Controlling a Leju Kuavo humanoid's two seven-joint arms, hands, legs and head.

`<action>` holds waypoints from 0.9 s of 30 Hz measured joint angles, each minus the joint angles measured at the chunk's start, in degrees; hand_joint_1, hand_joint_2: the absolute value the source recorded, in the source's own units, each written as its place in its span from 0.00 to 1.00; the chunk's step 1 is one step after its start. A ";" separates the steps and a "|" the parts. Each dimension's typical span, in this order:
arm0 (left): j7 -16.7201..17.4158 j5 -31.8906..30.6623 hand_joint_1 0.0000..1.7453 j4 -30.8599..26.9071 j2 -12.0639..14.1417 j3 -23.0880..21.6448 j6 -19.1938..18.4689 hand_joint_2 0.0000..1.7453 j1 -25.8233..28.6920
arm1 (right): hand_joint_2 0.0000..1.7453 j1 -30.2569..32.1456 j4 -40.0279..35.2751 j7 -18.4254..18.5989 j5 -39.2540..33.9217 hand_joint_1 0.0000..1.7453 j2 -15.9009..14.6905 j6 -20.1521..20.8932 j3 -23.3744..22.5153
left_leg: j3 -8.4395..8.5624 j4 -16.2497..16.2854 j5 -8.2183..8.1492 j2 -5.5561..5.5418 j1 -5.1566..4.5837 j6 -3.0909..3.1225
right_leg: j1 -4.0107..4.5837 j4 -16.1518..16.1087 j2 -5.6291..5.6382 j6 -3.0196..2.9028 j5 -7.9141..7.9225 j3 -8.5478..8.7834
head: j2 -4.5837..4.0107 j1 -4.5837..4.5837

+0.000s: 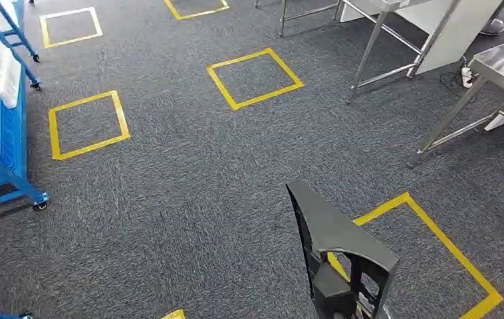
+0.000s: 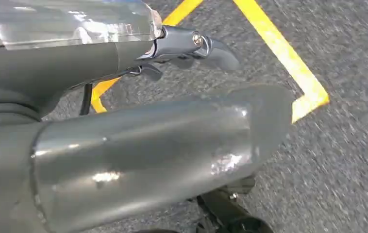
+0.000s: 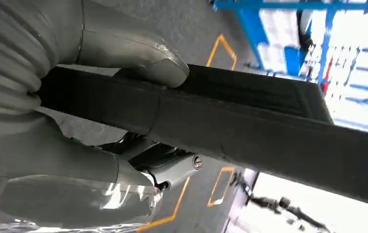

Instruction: Take the parts from the cabinet and place them on the table.

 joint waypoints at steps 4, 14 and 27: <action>0.30 -0.07 0.00 0.00 -0.04 0.00 0.26 0.00 -0.15 | 1.00 0.36 0.11 -0.02 0.52 1.00 0.00 -0.28 0.00 | -2.46 6.64 -4.58 -5.95 0.39 -1.48 | -0.69 -0.87 2.76 -1.35 0.56 0.56 | 0.00 0.00; 0.63 0.28 0.00 0.00 0.04 0.04 0.33 0.00 0.32 | 1.00 0.53 0.92 0.00 1.90 1.00 -0.02 -2.03 0.87 | -2.42 1.09 0.89 -11.82 0.35 -0.49 | -0.72 0.30 10.25 -0.31 0.33 -0.27 | 0.00 0.02; 0.55 0.55 0.00 0.02 -0.13 0.04 0.22 0.00 0.38 | 1.00 0.66 1.55 0.00 2.14 1.00 0.70 -2.49 1.05 | -0.36 -0.26 0.40 -1.93 0.36 0.49 | -1.17 0.02 -1.60 1.19 0.04 0.08 | 0.00 0.02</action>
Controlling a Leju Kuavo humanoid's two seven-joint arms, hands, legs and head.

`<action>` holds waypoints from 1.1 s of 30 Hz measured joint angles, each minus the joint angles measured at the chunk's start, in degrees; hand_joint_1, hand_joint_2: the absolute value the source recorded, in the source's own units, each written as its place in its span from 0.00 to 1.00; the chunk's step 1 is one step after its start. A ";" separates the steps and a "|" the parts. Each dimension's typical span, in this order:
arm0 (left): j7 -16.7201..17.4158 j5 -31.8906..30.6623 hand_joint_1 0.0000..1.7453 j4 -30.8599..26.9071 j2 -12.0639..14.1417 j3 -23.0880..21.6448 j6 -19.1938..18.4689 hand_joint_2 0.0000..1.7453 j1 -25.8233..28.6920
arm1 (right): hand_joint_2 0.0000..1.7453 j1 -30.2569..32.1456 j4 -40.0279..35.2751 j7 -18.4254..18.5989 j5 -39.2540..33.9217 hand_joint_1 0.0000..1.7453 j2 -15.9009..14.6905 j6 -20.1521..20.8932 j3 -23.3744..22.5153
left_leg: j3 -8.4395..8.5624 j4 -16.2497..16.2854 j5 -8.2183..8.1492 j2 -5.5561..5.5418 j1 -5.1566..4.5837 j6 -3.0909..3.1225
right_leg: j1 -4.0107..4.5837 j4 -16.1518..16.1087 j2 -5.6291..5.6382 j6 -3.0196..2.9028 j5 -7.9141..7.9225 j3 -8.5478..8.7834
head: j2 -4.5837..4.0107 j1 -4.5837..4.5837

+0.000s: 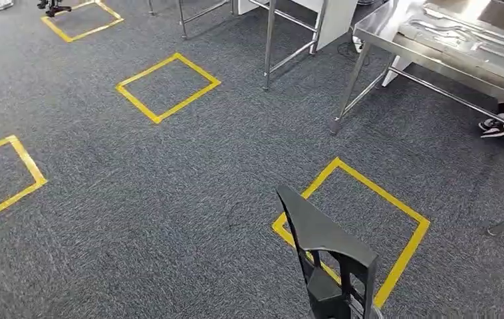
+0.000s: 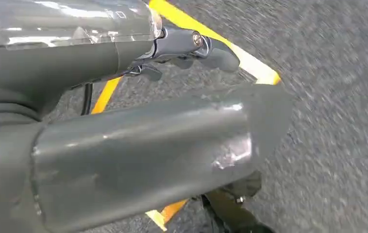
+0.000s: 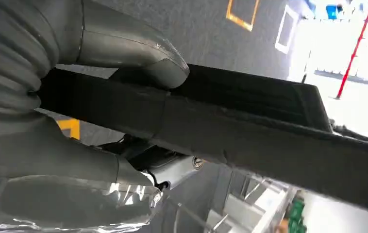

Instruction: Take the parts from the cabinet and place them on the table.

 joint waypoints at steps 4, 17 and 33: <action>0.04 0.07 0.00 0.00 0.00 0.13 -0.22 0.00 -0.55 | 1.00 -0.01 0.35 -0.02 0.26 1.00 0.02 -0.55 0.35 | 1.26 -0.30 -0.73 1.93 -0.12 -1.47 | 0.78 -0.03 2.45 -1.13 -0.28 0.03 | 0.00 -0.02; -0.22 0.09 0.00 0.00 0.02 0.39 -0.13 0.00 -0.04 | 1.00 -0.82 0.96 0.00 0.42 1.00 -0.11 -0.59 0.59 | -1.95 1.05 0.69 -10.10 0.21 -1.23 | 0.40 0.07 11.88 -1.77 -0.20 0.18 | 0.00 -0.02; -0.66 0.24 0.00 0.02 -0.52 0.48 -0.50 0.00 -0.32 | 1.00 -1.26 1.31 0.39 0.59 1.00 0.55 -0.70 0.61 | 0.98 -0.42 -0.86 1.20 0.05 -1.55 | -0.20 0.19 0.88 -0.23 -0.33 0.10 | 0.00 0.00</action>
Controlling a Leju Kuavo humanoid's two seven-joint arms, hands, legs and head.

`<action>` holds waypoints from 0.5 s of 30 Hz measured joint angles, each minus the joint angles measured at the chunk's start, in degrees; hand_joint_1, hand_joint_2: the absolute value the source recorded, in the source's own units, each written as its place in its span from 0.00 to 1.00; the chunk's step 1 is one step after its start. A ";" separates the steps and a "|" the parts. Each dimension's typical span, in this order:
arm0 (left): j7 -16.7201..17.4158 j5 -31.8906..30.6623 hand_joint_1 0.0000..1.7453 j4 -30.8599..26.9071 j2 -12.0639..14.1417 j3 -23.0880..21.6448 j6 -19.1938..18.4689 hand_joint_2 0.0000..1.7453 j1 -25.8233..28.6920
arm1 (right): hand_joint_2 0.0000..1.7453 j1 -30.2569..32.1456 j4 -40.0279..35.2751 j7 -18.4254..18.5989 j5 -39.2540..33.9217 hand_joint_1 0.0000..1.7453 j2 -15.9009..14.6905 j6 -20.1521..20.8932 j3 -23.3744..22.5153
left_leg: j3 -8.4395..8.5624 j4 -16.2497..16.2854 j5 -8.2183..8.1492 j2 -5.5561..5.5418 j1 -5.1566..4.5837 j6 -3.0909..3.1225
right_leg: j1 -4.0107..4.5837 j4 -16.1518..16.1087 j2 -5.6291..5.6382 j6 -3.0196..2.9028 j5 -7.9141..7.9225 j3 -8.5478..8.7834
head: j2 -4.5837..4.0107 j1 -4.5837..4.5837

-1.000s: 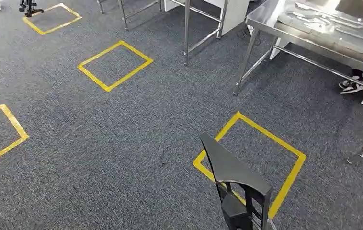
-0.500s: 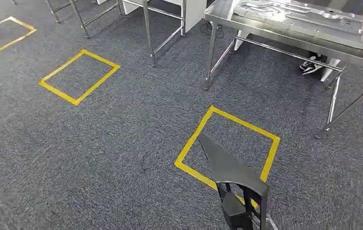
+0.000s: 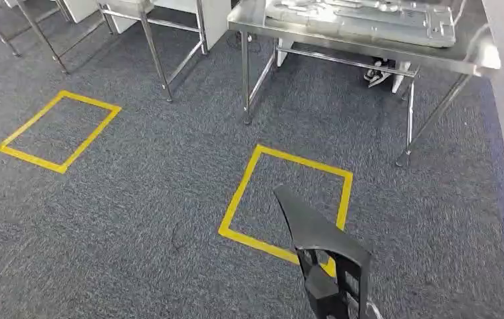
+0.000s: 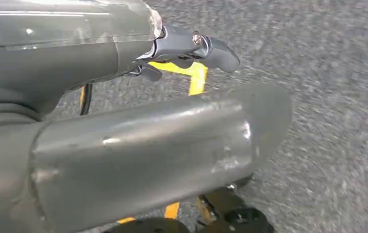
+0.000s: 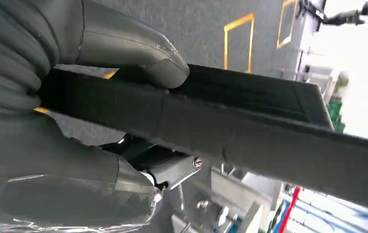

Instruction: Take the parts from the cabinet and place them on the table.

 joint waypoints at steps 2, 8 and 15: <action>-0.02 0.11 0.00 0.00 0.00 0.00 -0.02 0.00 -0.39 | 1.00 0.13 0.00 0.22 0.02 1.00 0.00 -0.09 -0.02 | 0.94 -0.23 -0.22 1.34 0.24 -0.77 | 0.20 -0.13 1.54 -0.73 0.01 -0.05 | 0.00 -0.02; 0.07 0.57 0.00 0.00 -0.09 0.70 -0.28 0.00 0.16 | 1.00 -0.11 0.11 1.57 2.84 1.00 -0.28 -4.37 0.39 | -8.34 18.44 -8.52 -6.46 0.67 -1.40 | 0.35 -0.36 4.59 -2.30 0.02 0.21 | 0.00 -0.02; 0.13 0.79 0.00 0.00 -0.04 0.96 -0.42 0.00 -0.14 | 1.00 -0.19 0.20 1.75 3.32 1.00 -0.31 -5.05 1.11 | -2.96 1.54 1.16 -7.05 -0.28 0.96 | 0.88 -0.26 6.18 -1.36 -0.55 0.80 | 0.00 0.00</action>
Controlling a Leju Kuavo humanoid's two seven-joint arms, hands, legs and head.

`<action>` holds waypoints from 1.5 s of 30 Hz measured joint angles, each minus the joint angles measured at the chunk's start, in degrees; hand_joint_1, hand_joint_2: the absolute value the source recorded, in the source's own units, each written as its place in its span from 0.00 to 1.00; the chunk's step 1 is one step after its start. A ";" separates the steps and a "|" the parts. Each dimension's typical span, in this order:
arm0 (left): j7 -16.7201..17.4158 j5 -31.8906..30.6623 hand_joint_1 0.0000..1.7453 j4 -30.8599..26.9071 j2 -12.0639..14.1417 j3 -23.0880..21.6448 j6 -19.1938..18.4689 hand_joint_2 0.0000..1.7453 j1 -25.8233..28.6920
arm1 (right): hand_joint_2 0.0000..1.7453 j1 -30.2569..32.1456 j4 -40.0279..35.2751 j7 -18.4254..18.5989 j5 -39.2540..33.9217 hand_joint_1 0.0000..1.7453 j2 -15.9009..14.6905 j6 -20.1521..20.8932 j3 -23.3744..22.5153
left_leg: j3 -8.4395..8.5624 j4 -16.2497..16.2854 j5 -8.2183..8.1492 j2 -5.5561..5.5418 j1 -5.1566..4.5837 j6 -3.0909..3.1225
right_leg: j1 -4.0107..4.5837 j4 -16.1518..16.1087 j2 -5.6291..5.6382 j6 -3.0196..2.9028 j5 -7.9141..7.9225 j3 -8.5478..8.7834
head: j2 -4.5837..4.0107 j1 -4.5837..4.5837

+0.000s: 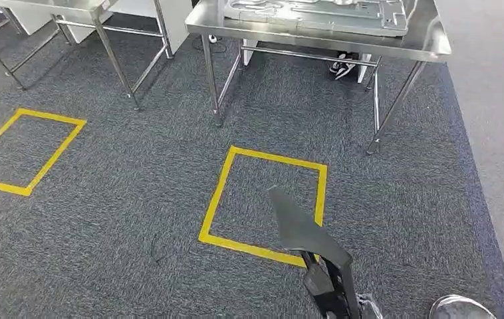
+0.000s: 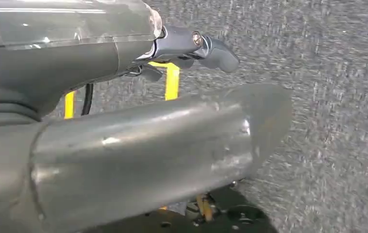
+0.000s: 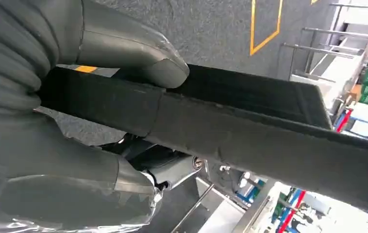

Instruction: Take the parts from the cabinet and place them on the table.

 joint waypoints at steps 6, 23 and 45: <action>0.02 -0.07 0.00 0.00 0.00 0.04 -0.35 0.00 0.11 | 1.00 -0.32 0.40 0.31 0.07 1.00 0.24 -1.25 0.94 | 0.97 -1.75 0.89 0.71 0.49 1.85 | -0.34 8.96 -2.01 1.36 -5.40 -4.19 | 0.00 0.00; 0.98 -0.74 0.00 0.00 0.22 0.11 -0.52 0.00 0.33 | 1.00 -0.31 1.88 2.38 -0.96 1.00 0.00 -6.23 3.95 | -6.48 16.42 -9.03 0.69 0.62 -2.16 | -0.65 0.03 -2.52 -0.87 -0.15 -0.21 | 0.00 -0.02; 1.55 -1.29 0.00 0.02 0.52 0.24 -0.70 0.00 0.93 | 1.00 -0.39 4.00 4.11 -1.42 1.00 0.31 -9.27 5.81 | 4.14 -1.21 -2.35 0.65 -0.05 0.73 | -0.28 0.65 -3.09 1.58 -0.69 -2.60 | 0.00 0.04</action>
